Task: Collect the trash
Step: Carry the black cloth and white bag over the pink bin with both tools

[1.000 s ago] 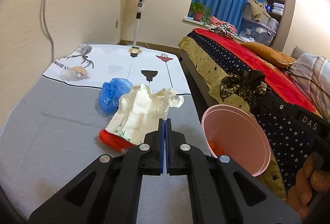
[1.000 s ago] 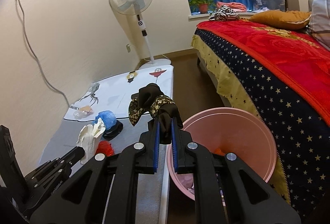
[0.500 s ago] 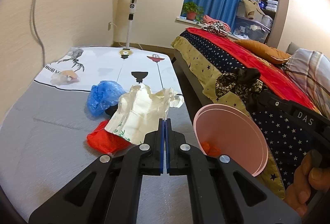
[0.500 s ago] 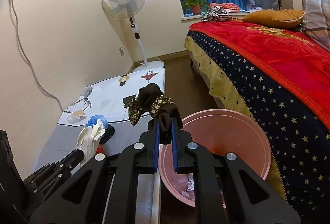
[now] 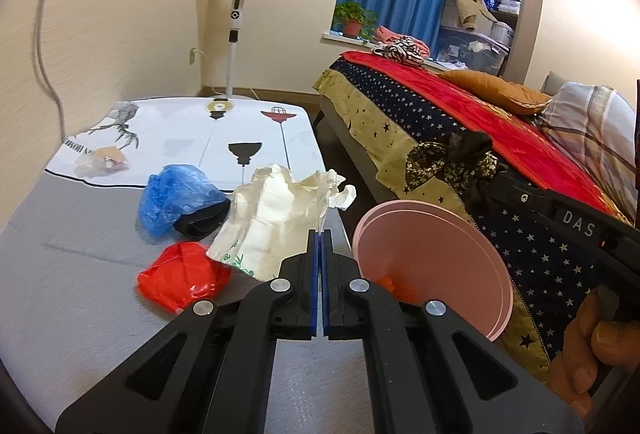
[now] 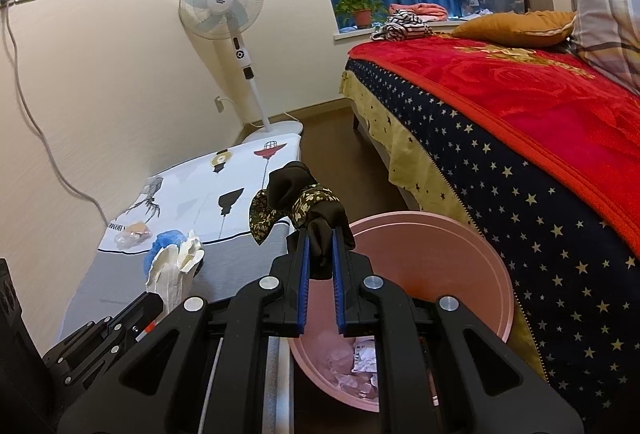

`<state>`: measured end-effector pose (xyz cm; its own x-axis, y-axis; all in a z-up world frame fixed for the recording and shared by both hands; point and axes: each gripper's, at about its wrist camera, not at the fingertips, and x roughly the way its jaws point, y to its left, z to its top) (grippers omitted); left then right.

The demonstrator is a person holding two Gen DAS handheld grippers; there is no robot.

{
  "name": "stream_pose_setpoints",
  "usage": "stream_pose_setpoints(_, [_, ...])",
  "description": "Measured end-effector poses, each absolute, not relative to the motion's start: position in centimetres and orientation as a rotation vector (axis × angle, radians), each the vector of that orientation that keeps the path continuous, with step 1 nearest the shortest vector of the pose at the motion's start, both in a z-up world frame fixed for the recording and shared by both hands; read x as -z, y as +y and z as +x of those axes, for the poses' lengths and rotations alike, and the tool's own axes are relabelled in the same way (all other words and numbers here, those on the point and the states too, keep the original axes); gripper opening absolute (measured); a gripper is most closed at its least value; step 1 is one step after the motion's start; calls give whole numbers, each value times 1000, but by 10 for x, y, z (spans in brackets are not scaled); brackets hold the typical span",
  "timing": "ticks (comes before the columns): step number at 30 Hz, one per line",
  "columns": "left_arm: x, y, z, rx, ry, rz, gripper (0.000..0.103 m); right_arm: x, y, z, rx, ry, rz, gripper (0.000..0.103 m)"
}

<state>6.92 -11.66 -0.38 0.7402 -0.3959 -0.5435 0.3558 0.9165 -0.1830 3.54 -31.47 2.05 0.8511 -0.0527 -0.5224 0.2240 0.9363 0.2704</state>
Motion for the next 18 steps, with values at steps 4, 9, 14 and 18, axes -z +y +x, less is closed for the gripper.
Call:
stream_pose_setpoints(4, [6,-123,72,430,618,-69,1,-19,-319,36,164,537,338,11])
stream_pose_setpoints(9, [9,-132,75,456,623,-68,1,-18,-325,37,191,537,338,11])
stream_pose_setpoints(14, [12,-145,79,488,625,-53,1,-15,-333,39,226,542,342,11])
stream_pose_setpoints(18, [14,-152,83,510,627,-54,1,-14,-338,39,256,541,329,11])
